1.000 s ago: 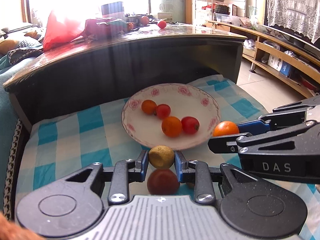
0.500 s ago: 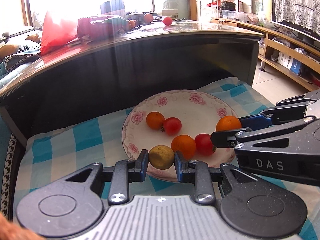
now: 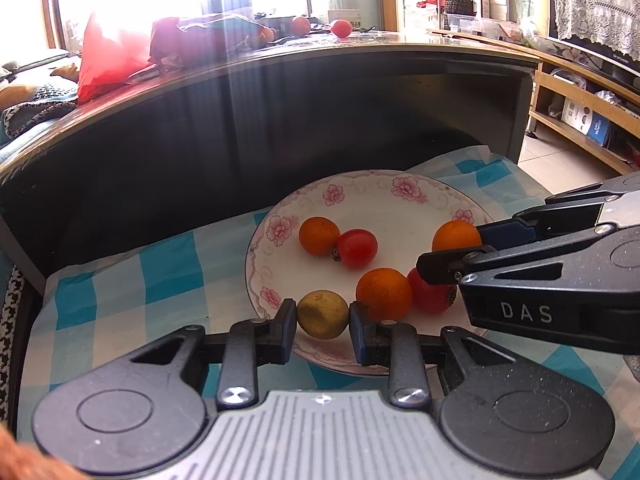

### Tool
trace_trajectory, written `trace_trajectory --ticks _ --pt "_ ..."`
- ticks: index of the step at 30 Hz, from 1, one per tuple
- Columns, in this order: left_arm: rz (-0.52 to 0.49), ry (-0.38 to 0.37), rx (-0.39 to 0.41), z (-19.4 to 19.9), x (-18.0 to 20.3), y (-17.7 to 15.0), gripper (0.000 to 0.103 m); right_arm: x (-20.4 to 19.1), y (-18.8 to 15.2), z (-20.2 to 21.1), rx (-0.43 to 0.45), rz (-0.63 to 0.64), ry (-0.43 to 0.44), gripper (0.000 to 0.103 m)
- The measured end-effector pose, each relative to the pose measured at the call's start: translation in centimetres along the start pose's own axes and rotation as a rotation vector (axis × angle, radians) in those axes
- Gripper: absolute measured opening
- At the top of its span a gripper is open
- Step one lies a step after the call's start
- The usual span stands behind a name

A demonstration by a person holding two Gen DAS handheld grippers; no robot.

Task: Organize fruits
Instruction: 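Carry both fruits into the white plate and open both tools, then move the left tool to the dark red plum while the right tool approaches a small yellow fruit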

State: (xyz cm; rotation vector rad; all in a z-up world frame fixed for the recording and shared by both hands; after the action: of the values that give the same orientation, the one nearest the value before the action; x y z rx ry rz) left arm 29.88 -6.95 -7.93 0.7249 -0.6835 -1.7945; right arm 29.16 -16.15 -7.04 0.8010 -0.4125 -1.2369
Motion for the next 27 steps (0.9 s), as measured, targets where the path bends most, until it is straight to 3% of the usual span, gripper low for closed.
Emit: trace_trajectory --ticks 7,21,27 --pt "0.004 0.003 0.007 0.1 0.1 0.2 0.042 0.3 0.3 0.0 0.008 -0.023 0.014 0.034" --pt "0.049 0.017 0.048 2.3 -1.4 1.5 0.043 0.8 2.3 2.3 0.09 -0.068 0.014 0.035" --pt "0.058 0.011 0.055 4.4 -1.7 1.5 0.043 -0.7 2.8 4.4 0.106 -0.058 0.032 0.035"
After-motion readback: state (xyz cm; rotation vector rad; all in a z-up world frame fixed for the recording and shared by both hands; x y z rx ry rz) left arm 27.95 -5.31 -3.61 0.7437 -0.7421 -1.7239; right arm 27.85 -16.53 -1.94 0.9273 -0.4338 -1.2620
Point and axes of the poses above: each gripper's, at about its wrist camera, not at the fingertips, and z roughly against the way its jaws point, x to its right, y to its top, the point moved 8 cm from there along -z, roughly the way its jaws point, and after that the axes turned 7 degrees about y, right-handed, at the moved point
